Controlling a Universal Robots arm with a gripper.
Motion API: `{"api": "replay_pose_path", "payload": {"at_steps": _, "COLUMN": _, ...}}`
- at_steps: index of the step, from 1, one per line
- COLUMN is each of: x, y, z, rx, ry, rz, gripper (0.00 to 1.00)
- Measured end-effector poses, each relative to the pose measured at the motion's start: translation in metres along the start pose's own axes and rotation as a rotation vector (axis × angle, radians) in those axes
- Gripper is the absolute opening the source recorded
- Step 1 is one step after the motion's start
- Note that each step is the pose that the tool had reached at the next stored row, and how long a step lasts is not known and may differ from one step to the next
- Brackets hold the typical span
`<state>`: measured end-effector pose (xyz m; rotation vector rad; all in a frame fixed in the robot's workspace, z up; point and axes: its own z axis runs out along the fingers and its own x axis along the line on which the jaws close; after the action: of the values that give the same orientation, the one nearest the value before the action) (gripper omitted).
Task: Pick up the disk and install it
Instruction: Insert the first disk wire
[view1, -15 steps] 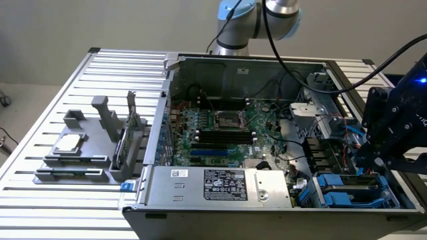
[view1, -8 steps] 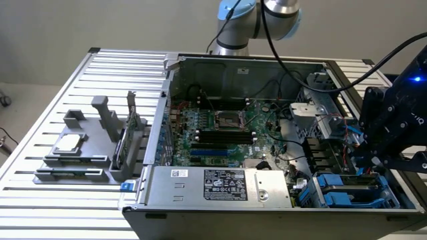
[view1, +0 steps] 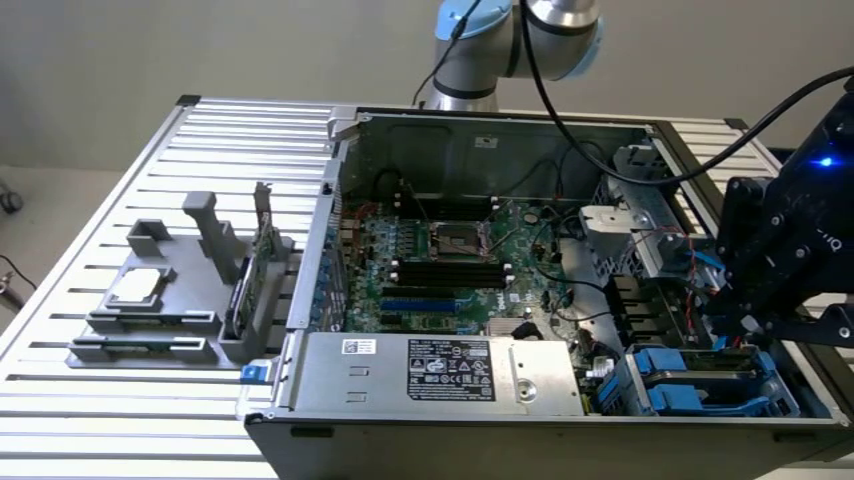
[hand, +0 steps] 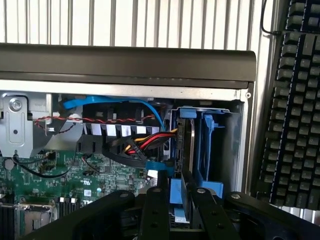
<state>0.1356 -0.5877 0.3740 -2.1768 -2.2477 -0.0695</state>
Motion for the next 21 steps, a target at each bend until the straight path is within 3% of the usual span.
{"api": "replay_pose_path", "payload": {"at_steps": 8, "x": 0.0049, "y": -0.0001, "z": 0.0032, "rx": -0.0159, "ry": -0.0089, "rz": -0.001, "gripper": 0.25}}
{"api": "replay_pose_path", "payload": {"at_steps": 21, "x": 0.0086, "y": -0.0016, "z": 0.0090, "rx": -0.0301, "ry": -0.0285, "rz": -0.002, "gripper": 0.25}}
